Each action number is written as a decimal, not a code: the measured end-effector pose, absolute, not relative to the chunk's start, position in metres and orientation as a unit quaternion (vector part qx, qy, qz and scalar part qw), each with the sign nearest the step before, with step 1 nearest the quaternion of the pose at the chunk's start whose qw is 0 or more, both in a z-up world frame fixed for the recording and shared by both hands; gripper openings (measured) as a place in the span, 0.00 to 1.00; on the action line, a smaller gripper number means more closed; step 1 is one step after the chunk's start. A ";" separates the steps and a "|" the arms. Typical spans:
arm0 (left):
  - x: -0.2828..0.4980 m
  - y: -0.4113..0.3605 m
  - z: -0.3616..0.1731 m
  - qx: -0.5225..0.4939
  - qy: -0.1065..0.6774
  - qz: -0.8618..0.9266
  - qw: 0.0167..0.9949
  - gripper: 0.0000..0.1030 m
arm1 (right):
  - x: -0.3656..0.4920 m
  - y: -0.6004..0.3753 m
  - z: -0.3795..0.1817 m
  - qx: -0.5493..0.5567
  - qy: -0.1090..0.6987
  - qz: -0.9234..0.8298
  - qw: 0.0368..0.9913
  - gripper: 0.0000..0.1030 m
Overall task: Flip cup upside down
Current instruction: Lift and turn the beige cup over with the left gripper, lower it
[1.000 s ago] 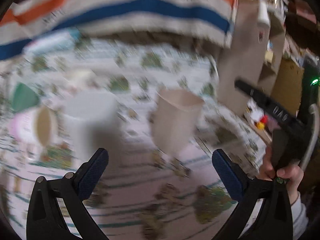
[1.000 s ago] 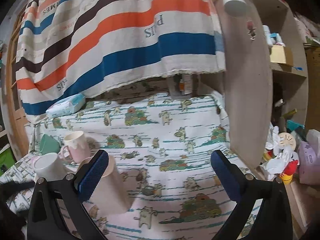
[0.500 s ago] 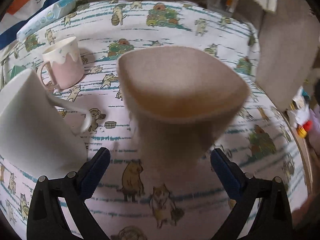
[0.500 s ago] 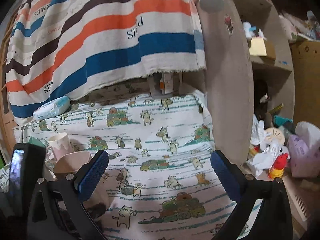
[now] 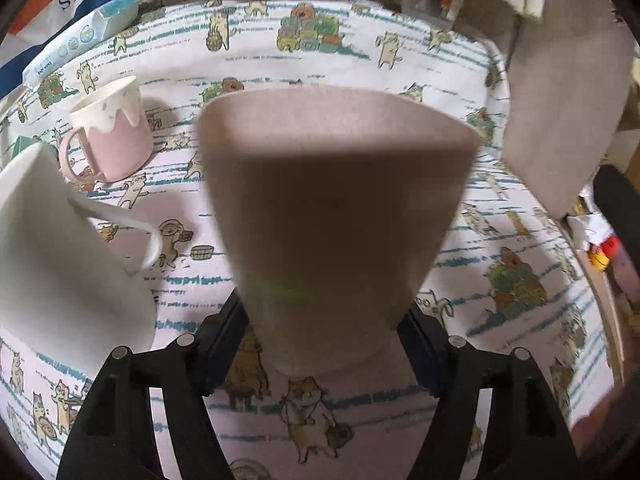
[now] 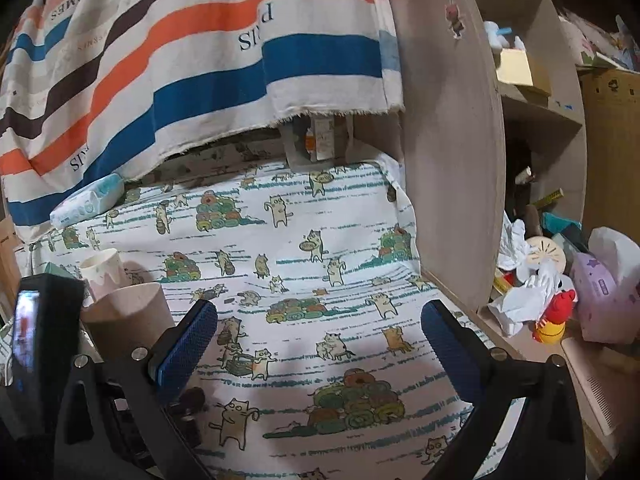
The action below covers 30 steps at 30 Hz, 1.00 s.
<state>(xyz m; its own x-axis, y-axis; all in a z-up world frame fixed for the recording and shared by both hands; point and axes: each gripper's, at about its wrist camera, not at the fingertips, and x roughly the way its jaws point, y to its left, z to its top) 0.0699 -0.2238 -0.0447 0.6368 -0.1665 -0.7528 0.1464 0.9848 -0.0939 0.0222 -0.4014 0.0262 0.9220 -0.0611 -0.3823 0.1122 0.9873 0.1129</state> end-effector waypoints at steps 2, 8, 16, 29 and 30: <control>0.064 -0.224 -0.038 -0.003 0.409 -0.099 0.907 0.67 | 0.022 -0.401 0.026 0.067 0.193 -0.044 0.978 1.00; 0.055 -0.218 -0.013 0.013 0.386 -0.129 0.913 0.65 | 0.020 -0.401 0.026 0.067 0.189 -0.047 0.979 1.00; 0.057 -0.206 -0.004 -0.008 0.393 -0.154 0.907 0.65 | 0.021 -0.402 0.026 0.068 0.188 -0.048 0.979 1.00; 0.073 -0.205 0.025 0.003 0.370 -0.150 0.917 0.64 | 0.023 -0.402 0.024 0.066 0.198 -0.048 0.977 1.00; 0.075 -0.207 0.026 0.003 0.369 -0.149 0.917 0.64 | 0.024 -0.402 0.024 0.066 0.198 -0.048 0.977 1.00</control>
